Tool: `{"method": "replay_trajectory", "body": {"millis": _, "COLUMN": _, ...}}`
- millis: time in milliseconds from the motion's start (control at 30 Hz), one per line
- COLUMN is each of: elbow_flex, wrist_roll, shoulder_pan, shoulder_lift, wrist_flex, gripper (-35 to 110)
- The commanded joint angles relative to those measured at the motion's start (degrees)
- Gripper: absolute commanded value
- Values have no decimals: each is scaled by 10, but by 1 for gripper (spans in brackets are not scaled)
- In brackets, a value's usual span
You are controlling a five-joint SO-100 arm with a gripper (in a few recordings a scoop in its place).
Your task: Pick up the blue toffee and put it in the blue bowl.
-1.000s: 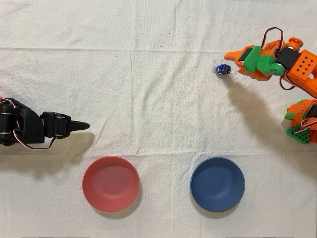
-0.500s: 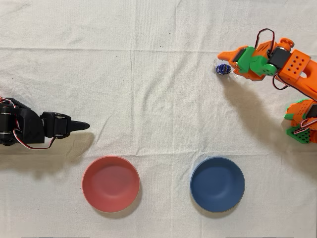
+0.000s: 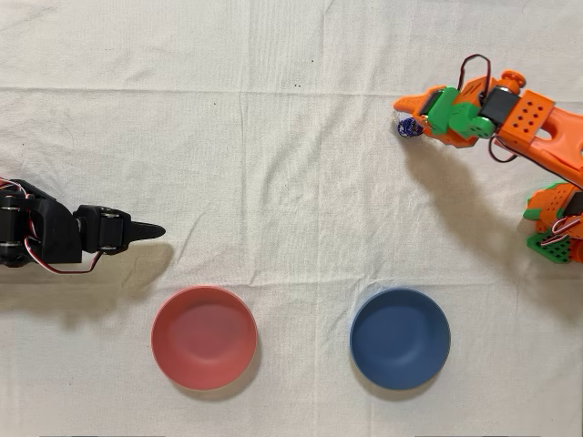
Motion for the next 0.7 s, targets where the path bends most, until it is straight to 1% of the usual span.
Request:
{"method": "replay_trajectory", "body": {"millis": 0, "elbow_flex": -27, "wrist_roll": -7, "shoulder_pan": -4, "shoulder_lift": 7, "wrist_flex": -2, "gripper": 40}}
{"method": "replay_trajectory", "body": {"millis": 433, "elbow_flex": -2, "wrist_roll": -4, "shoulder_pan": -32, "shoulder_lift": -16, "wrist_flex": -25, "gripper": 38}}
{"method": "replay_trajectory", "body": {"millis": 667, "elbow_flex": -1, "wrist_roll": -20, "shoulder_pan": -33, "shoulder_lift": -24, "wrist_flex": -26, "gripper": 28}}
